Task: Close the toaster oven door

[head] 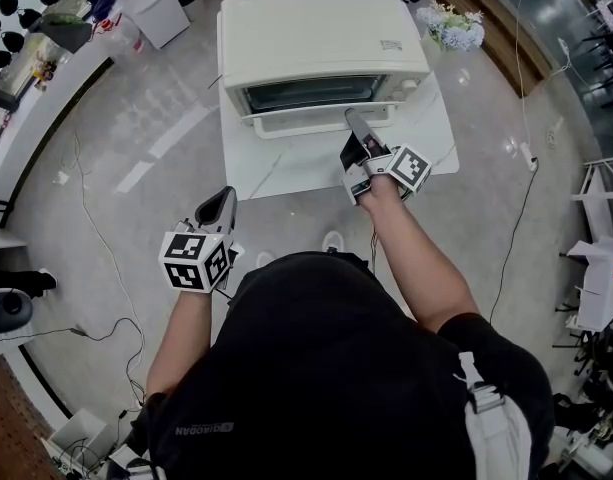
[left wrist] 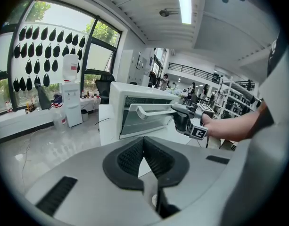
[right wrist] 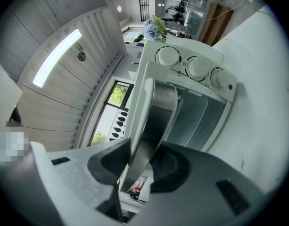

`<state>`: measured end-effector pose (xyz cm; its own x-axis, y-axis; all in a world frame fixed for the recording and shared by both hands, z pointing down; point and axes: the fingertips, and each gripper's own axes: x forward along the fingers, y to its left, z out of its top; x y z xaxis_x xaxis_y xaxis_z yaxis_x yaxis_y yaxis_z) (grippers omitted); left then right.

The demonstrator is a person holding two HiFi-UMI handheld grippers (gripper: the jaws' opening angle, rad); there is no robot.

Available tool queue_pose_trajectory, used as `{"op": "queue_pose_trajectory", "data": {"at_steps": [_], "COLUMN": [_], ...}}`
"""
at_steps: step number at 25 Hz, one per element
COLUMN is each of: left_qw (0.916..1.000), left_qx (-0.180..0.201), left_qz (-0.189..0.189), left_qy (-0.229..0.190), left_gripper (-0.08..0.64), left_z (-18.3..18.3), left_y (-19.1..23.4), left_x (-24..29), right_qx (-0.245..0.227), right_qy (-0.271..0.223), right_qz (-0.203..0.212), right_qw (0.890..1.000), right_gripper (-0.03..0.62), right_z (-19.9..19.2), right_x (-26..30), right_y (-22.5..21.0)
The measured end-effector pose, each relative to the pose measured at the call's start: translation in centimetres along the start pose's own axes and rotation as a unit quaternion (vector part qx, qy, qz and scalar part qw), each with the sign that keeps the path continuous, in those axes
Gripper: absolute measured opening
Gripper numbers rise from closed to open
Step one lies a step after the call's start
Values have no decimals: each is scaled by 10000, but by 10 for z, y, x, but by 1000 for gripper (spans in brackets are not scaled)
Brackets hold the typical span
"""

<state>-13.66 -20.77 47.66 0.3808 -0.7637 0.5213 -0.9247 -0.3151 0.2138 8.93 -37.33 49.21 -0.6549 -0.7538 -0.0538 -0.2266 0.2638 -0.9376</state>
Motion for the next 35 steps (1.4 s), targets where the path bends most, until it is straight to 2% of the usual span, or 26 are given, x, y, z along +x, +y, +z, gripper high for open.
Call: {"op": "queue_pose_trajectory", "data": {"at_steps": [3, 6, 20, 24, 35], "left_qw": [10000, 10000, 10000, 10000, 9999], "left_qx": [-8, -8, -82, -77, -89], "left_qz": [6, 10, 42, 44, 30], "left_qy": [10, 30, 30, -22, -120], "left_gripper": [3, 3, 3, 3, 3], "left_z": [0, 1, 5, 12, 22], "left_y": [0, -1, -4, -4, -11], "left_x": [2, 2, 19, 24, 41], "right_qx": [10, 21, -551, -385, -404], "right_qy": [32, 68, 141, 193, 256], "right_qz": [146, 127, 264, 322, 395], "right_qw": [9999, 9999, 9980, 9986, 9981], "right_gripper": [121, 123, 124, 124, 132], "right_z": [0, 1, 21, 20, 35], "right_x": [7, 9, 27, 35, 51], "right_y": [11, 13, 8, 14, 10]}}
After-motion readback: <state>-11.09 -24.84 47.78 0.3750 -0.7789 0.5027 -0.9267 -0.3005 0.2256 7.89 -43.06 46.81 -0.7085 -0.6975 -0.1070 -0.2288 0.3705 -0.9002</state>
